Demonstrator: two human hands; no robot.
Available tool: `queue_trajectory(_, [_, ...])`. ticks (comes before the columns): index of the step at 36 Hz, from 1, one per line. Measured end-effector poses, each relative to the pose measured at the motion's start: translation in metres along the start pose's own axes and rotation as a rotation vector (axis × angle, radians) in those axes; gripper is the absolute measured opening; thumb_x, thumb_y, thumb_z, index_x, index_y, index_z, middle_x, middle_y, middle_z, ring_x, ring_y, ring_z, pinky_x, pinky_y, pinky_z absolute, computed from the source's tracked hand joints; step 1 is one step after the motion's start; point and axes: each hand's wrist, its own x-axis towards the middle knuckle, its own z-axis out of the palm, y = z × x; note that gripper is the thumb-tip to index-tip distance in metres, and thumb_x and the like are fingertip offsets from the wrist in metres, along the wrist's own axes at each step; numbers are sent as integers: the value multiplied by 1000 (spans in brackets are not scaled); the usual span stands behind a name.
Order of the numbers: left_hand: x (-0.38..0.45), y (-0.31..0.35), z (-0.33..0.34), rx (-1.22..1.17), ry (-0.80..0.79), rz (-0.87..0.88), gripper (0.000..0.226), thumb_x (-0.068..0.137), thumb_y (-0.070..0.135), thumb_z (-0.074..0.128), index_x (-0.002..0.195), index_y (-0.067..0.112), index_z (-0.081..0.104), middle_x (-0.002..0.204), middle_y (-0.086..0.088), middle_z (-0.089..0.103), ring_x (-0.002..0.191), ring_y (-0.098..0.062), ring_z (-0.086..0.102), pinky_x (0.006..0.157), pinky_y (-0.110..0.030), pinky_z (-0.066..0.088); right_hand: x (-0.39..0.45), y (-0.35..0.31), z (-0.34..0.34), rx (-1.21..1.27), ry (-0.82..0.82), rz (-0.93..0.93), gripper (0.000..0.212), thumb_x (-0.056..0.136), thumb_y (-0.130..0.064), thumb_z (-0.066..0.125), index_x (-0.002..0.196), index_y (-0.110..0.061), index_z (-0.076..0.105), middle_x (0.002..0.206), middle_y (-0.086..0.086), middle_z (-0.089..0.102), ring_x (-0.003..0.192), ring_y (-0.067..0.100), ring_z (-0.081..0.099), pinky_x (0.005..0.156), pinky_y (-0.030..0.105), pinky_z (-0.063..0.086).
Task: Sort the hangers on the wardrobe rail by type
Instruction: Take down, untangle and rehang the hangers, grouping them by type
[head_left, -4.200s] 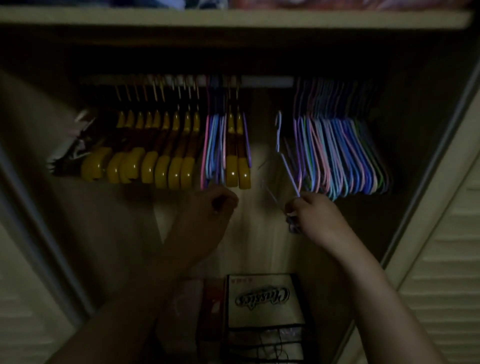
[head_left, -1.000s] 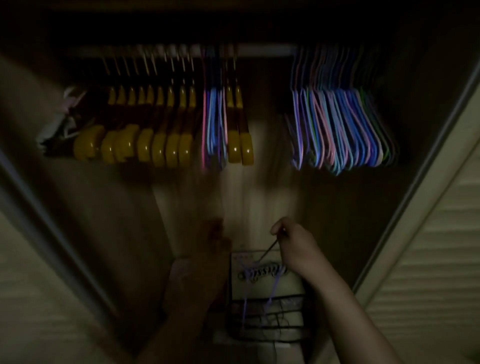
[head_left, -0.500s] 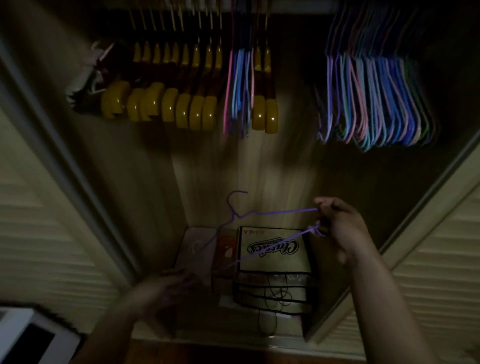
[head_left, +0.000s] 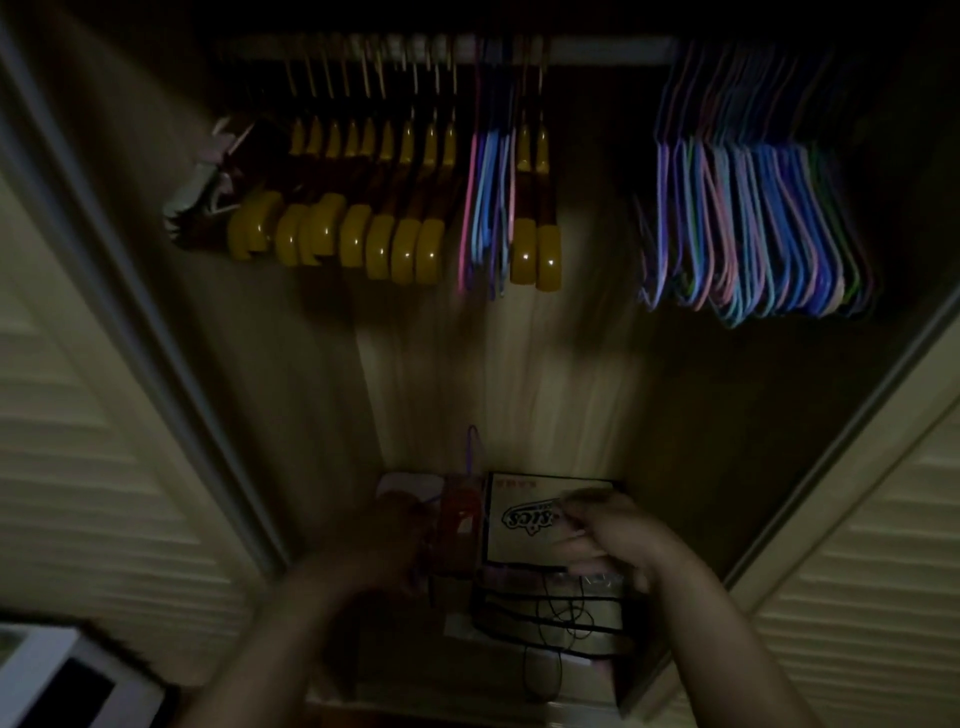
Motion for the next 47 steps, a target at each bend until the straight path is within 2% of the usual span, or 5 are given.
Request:
queue_trajectory(6, [39, 24, 62, 784, 114, 291, 36, 99, 38, 38, 106, 12, 62, 119, -6, 65, 114, -30, 63, 93, -40, 51, -25, -29, 40, 164, -268, -62, 37, 96, -47, 57, 114, -17, 68, 112, 8, 72, 102, 31, 70, 88, 52, 57])
queue_trajectory(12, [49, 0, 91, 681, 197, 390, 37, 92, 62, 45, 110, 31, 55, 88, 11, 64, 89, -23, 70, 65, -20, 50, -28, -41, 30, 297, -120, -96, 28, 98, -35, 59, 103, -10, 71, 78, 6, 68, 57, 17, 62, 51, 23, 49])
queue_trajectory(19, [-6, 110, 45, 298, -151, 703, 40, 82, 60, 61, 120, 55, 50, 119, 10, 67, 106, -11, 65, 92, -42, 54, -23, -73, 0, 100, 267, -402, 19, 99, -19, 48, 90, -14, 63, 84, 15, 65, 70, 31, 62, 64, 44, 53])
queue_trajectory(31, [-10, 286, -129, 637, 1085, 999, 71, 95, 33, 56, 156, 26, 22, 164, -11, 14, 152, -29, 12, 123, -46, 17, -41, -185, -53, -87, 374, -685, 18, 101, -30, 50, 85, -24, 56, 76, 8, 56, 68, 26, 60, 55, 37, 54])
queue_trajectory(47, [18, 317, -164, 921, 1368, 964, 78, 78, 35, 55, 149, 18, 30, 134, -21, 44, 133, -40, 37, 120, -55, 17, -15, -263, -66, -310, 567, -724, 35, 105, -33, 40, 127, -12, 57, 105, 11, 64, 76, 24, 66, 60, 31, 50])
